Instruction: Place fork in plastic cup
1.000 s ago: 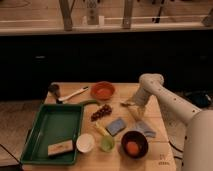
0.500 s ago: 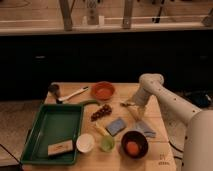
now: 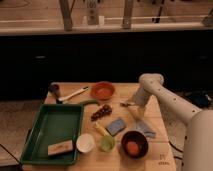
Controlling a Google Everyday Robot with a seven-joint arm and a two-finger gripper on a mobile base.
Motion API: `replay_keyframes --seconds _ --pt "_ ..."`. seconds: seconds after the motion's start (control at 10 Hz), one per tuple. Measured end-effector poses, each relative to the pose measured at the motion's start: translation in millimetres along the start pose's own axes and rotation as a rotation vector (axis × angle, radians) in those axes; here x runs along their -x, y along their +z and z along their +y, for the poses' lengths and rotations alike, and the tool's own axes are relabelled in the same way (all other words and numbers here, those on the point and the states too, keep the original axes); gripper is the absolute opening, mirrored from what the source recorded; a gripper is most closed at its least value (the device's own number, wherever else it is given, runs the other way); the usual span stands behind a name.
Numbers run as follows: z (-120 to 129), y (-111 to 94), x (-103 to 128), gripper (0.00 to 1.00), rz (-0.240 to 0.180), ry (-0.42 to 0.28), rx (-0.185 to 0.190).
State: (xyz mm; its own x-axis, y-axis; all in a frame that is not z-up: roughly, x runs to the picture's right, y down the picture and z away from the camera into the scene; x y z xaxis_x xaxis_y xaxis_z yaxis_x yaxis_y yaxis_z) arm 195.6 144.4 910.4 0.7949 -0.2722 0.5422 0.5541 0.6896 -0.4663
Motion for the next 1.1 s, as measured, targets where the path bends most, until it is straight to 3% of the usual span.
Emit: replay_keyframes --seconds 0.3,0.9,1.0,1.1 --pt "1 0 -1 0.80 0.004 0.006 0.003" --pt "-11 3 -10 0.80 0.029 0.087 0.000" --pt "-13 4 -12 0.78 0.031 0.095 -0.002" --pt "-15 5 -15 0.67 0.031 0.107 0.002"
